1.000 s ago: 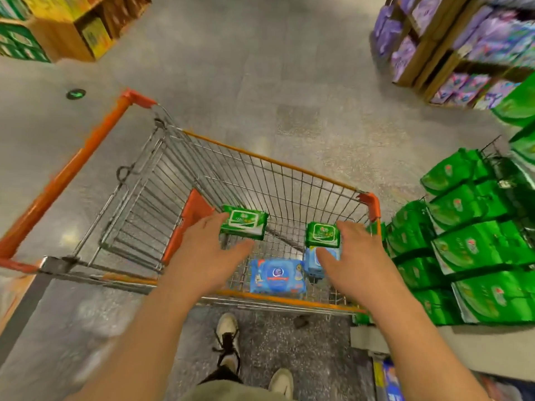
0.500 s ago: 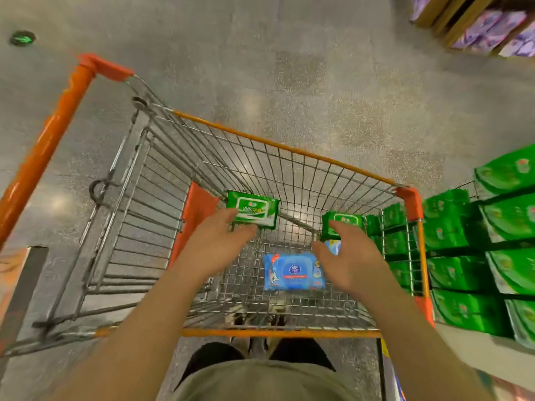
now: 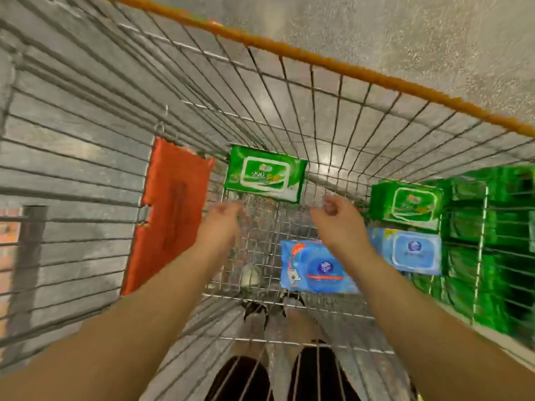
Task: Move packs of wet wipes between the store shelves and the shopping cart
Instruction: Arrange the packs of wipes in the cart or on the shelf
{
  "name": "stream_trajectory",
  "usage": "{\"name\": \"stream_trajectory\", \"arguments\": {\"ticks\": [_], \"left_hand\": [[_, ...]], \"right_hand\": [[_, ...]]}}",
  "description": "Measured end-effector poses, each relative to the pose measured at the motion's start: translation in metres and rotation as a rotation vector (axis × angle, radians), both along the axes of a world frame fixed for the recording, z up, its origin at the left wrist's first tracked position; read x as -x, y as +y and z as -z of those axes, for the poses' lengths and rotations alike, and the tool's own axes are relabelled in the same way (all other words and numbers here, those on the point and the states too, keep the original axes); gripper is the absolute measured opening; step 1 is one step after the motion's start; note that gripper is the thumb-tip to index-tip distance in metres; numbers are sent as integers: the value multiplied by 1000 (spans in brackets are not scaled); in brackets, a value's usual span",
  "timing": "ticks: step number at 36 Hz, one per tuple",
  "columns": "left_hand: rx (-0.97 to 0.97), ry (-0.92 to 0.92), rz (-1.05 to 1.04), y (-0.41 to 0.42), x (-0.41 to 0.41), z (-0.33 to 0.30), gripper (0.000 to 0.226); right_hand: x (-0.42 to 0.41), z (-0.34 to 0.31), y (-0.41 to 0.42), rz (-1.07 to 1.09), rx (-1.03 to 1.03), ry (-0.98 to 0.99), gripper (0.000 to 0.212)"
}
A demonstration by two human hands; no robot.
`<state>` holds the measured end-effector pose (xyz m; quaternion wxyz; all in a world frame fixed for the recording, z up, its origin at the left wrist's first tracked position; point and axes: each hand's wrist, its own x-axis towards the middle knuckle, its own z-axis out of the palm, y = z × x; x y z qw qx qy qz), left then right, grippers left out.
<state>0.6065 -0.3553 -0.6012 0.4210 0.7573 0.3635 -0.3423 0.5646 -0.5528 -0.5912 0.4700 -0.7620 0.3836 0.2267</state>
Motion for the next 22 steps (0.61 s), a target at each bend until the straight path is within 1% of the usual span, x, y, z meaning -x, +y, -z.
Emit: {"name": "stream_trajectory", "arguments": {"ticks": [1,3,6,8,10,12,16,19,22], "left_hand": [[-27,-23,0,-2,-8,10,30],[-56,-68,18,-4,-23,32,42],[-109,-112,41,-9,-40,66,60],[-107,-97,21,-14,-47,82,65],[-77,-99,-18,-19,-53,94,66],[-75,-110,-47,-21,-57,103,67],[-92,-140,-66,-24,-60,112,73],[-99,-111,-93,-24,-55,110,75],[-95,-74,-80,-24,-48,99,73]], "right_hand": [[-7,16,1,10,-2,2,43],[-21,47,6,29,-8,4,45],[-38,81,15,19,-25,26,61],[-44,97,20,23,-54,3,61],[-49,109,24,75,-86,-15,59],[-56,121,29,147,-120,-34,63],[-62,137,34,265,-210,-78,54],[-63,136,34,323,-236,-102,40],[-55,127,32,338,-264,-111,39]]}}
